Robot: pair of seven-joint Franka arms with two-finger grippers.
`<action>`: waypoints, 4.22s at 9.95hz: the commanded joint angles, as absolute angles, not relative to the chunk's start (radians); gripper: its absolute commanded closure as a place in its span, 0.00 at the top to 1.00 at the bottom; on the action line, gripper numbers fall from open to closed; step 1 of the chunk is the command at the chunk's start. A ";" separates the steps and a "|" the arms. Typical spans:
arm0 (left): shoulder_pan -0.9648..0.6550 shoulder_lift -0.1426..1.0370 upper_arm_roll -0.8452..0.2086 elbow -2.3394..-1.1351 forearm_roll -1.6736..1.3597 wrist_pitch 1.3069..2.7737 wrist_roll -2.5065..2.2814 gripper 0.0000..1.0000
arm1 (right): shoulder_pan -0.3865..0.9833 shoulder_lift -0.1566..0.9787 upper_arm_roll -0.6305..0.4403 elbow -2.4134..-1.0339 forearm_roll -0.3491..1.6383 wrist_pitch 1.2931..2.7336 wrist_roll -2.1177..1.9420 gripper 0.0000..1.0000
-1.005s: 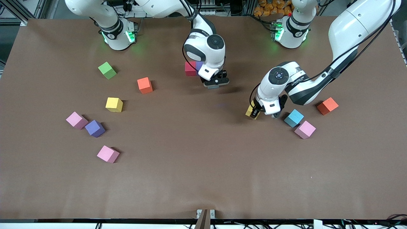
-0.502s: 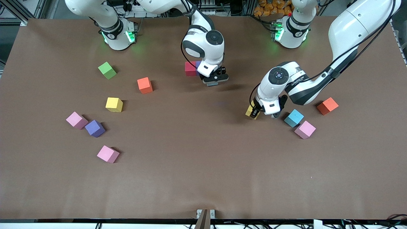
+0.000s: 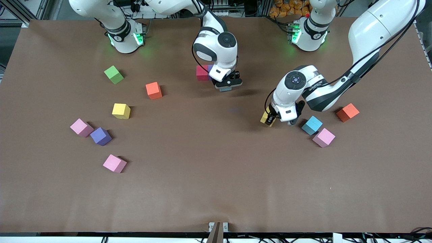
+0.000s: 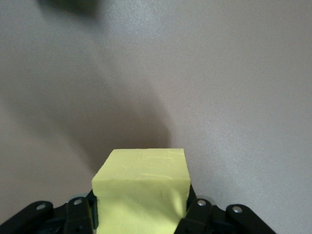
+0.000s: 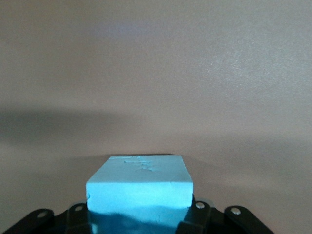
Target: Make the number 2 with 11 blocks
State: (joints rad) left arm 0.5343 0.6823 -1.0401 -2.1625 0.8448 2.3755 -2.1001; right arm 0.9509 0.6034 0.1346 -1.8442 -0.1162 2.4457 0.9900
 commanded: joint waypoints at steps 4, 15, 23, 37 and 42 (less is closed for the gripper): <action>0.531 0.664 -1.042 -2.164 0.867 2.375 -2.094 0.00 | 0.959 0.591 0.133 -1.864 -0.132 2.480 1.015 0.36; 0.528 0.664 -1.043 -2.163 0.867 2.375 -2.094 0.00 | 0.957 0.583 0.153 -1.911 -0.132 2.523 1.017 0.36; 0.523 0.664 -1.048 -2.158 0.862 2.375 -2.010 0.00 | 0.954 0.583 0.153 -1.905 -0.124 2.523 1.060 0.80; 0.372 0.673 -1.042 -2.057 0.853 2.358 -1.806 0.00 | 0.665 0.227 0.153 -2.011 -0.127 2.237 0.716 0.93; 0.206 0.686 -1.035 -2.056 0.815 2.300 -1.577 0.00 | 0.361 0.170 0.155 -2.086 -0.130 2.243 0.235 0.92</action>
